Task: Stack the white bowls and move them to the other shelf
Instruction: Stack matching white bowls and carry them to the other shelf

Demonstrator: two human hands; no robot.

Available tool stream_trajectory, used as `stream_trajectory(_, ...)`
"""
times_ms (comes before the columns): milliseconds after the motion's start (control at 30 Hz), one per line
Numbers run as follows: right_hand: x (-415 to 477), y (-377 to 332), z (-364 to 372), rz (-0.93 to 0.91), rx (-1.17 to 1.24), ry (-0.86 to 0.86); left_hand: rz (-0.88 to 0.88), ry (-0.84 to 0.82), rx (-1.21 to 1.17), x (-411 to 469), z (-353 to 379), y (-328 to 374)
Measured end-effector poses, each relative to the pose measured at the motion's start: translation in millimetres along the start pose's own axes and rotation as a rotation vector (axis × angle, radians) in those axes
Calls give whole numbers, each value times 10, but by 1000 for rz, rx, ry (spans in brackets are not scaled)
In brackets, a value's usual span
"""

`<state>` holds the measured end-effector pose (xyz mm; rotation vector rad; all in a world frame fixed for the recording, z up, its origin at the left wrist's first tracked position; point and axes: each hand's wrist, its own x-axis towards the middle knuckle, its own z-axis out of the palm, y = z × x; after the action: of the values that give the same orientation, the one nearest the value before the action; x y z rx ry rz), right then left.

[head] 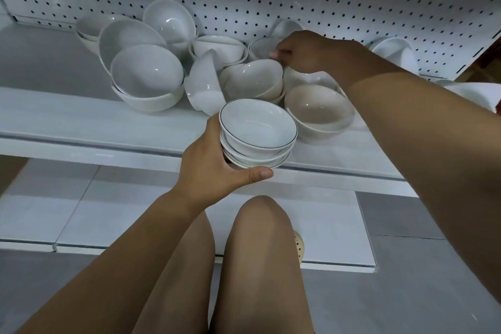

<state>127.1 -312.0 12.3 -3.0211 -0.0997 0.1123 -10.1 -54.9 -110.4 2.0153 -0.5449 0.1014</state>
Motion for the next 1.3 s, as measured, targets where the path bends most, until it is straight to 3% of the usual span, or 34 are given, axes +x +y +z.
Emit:
stream_trajectory(167, 50, 17, -32, -3, 7, -49, -3, 0, 0, -2, -8, -1)
stream_trajectory(467, 104, 132, 3, -66, 109, 69, -1, -12, 4, -3, -25, 12)
stream_trajectory(800, 178, 136, 101, 22, 463, 427, 2, -16, -9, 1, -28, 7)
stream_trajectory(1300, -80, 160, 123, -87, 617, 705, 8, -14, -13, 5, -26, 6)
